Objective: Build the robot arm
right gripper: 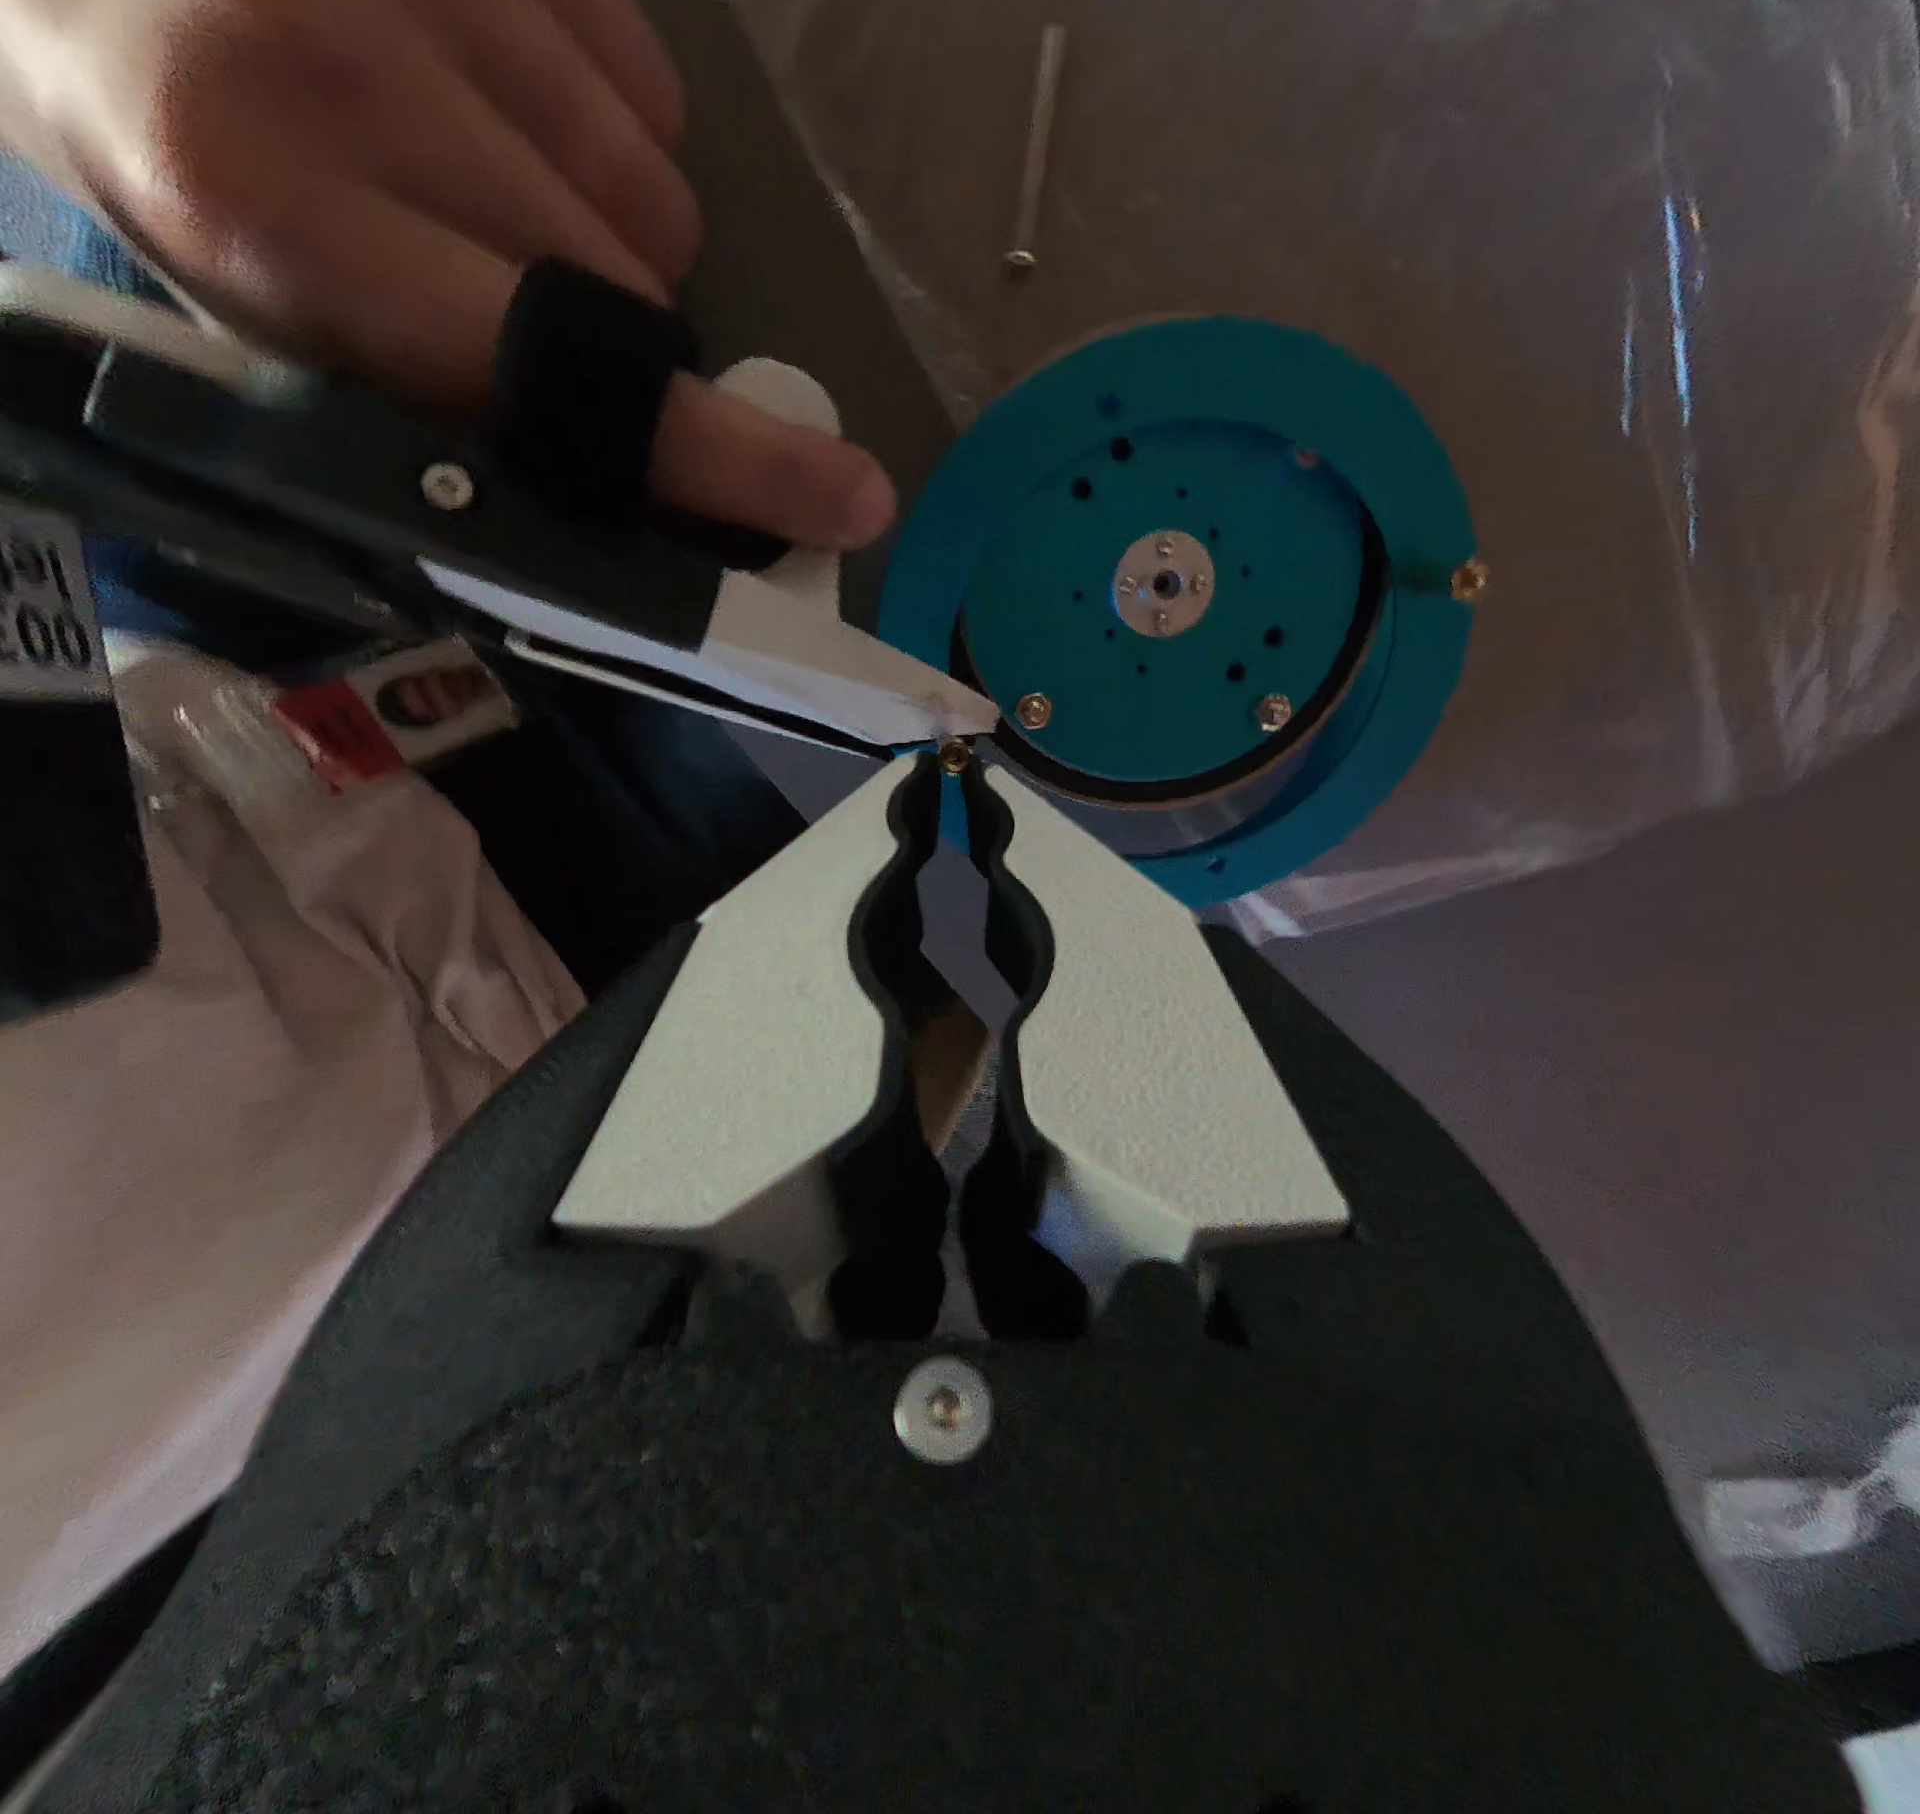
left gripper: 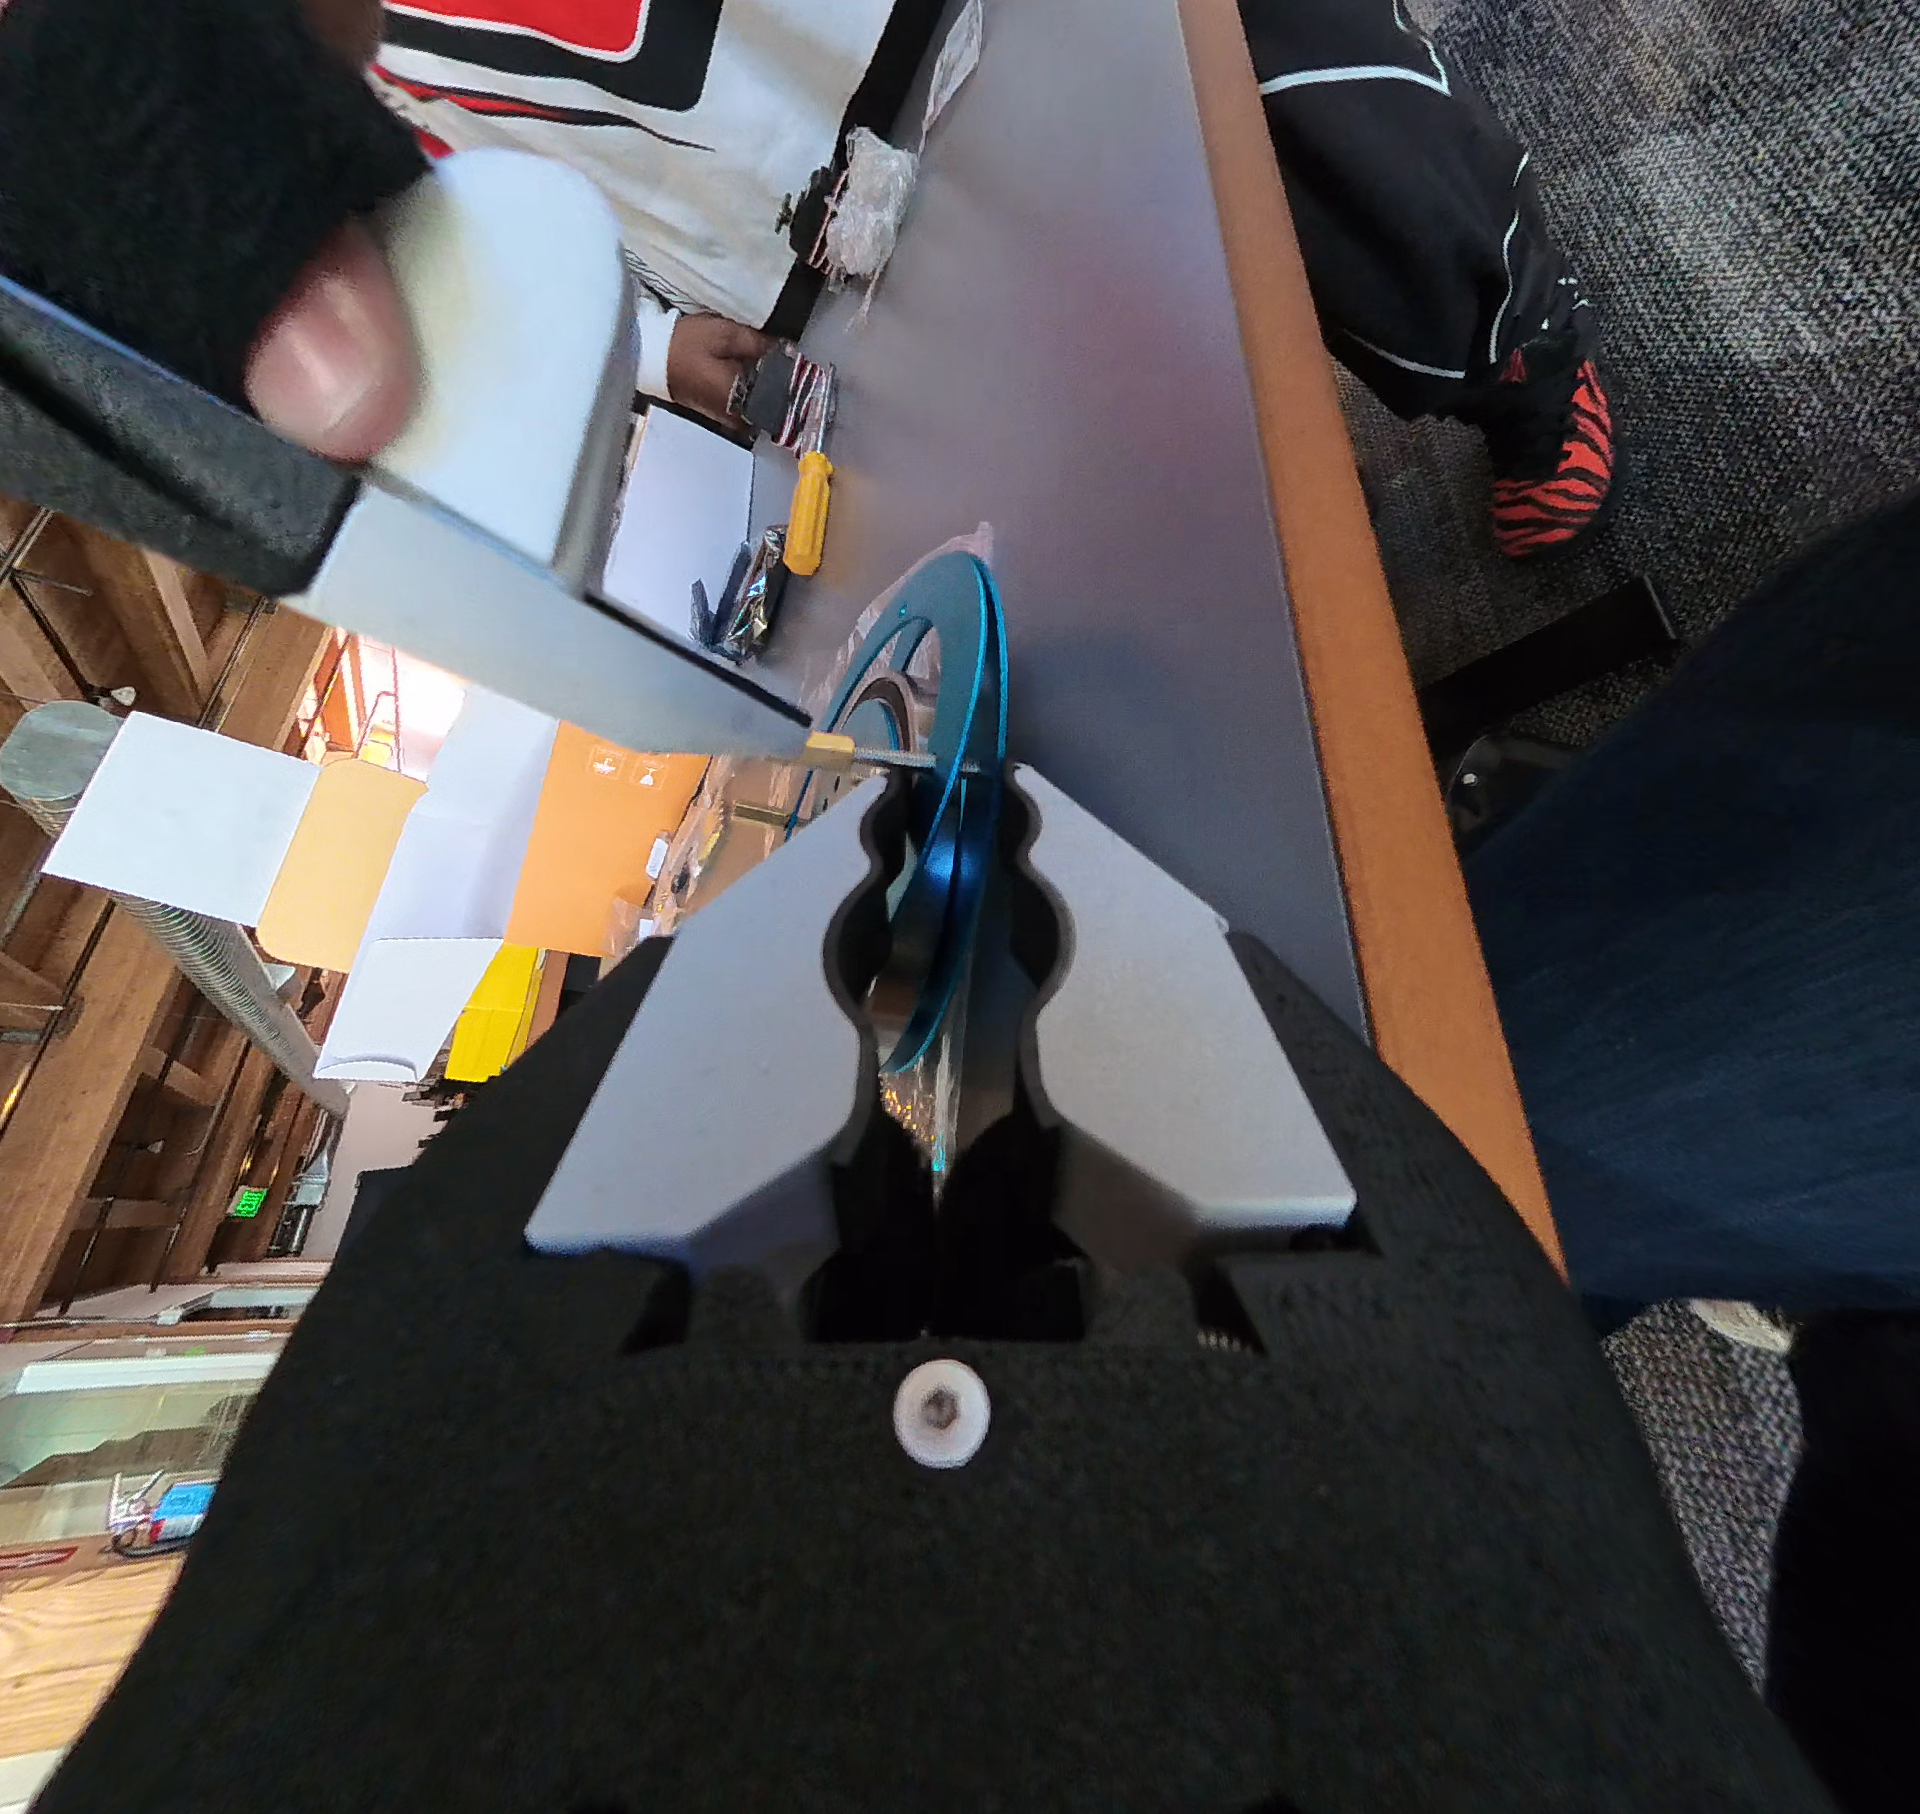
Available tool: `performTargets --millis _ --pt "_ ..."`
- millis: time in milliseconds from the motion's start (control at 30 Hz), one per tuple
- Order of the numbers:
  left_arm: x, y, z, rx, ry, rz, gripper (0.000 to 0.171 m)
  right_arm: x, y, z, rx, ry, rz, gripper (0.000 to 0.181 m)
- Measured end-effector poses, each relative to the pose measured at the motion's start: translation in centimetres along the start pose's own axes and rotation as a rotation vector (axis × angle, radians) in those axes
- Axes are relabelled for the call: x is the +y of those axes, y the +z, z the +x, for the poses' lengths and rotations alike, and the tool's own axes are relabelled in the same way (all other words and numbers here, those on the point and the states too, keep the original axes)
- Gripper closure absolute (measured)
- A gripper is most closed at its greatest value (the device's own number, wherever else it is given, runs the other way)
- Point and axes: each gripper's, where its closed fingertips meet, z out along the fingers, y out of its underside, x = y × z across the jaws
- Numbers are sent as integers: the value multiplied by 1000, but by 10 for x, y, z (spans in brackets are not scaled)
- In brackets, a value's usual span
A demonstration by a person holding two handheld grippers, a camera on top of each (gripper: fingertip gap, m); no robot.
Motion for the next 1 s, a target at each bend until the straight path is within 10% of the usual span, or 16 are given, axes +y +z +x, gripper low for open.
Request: performTargets --millis 233,467,733,833,1000 --pt "-1 -1 -2 -9 -11 10 155 2 -4 -2 75 144 -44 177" --pt "-1 -1 -1 -9 -6 12 155 -4 -29 24 177 -366 162 169" --pt "-1 -1 -1 -14 13 15 155 -36 -82 -11 -504 -571 742 137" --pt "-2 -1 0 -15 17 16 155 -22 -64 -13 -630 -762 605 140" --pt "-2 -1 0 -13 20 20 155 -9 -26 -2 -385 -1310 329 157"
